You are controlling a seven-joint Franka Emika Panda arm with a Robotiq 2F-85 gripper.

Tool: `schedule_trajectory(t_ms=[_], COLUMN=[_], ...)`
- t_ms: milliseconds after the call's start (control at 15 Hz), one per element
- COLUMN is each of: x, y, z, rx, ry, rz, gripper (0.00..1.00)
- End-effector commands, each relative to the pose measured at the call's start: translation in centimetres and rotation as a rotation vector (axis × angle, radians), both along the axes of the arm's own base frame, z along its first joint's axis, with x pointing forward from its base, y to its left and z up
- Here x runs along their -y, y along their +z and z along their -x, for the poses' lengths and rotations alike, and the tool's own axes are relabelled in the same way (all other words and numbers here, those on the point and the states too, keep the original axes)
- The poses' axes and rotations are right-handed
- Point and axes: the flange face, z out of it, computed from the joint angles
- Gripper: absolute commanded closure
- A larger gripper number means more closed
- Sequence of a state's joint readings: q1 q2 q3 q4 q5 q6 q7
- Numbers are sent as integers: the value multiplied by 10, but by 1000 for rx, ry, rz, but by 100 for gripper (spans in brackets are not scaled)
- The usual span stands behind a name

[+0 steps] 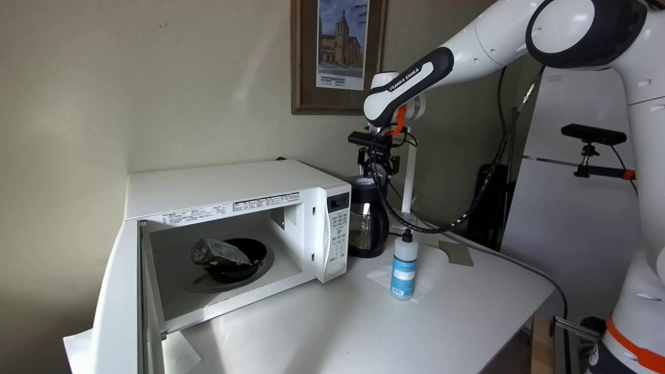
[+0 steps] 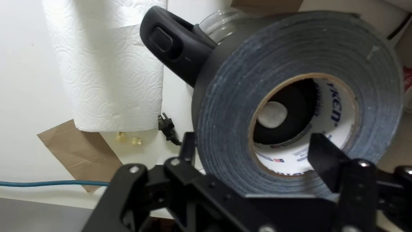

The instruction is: Put the black tape on the kettle

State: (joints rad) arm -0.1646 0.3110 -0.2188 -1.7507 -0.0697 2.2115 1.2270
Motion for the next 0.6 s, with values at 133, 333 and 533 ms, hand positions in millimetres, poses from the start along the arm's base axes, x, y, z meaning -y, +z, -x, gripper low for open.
schedule_trajectory(t_ms=[133, 333, 533], x=[-27, -35, -42], y=[68, 120, 176], z=[27, 66, 112], rx=[65, 47, 58], ry=[139, 319, 488], rz=[-35, 18, 35], gripper=[0, 1, 0])
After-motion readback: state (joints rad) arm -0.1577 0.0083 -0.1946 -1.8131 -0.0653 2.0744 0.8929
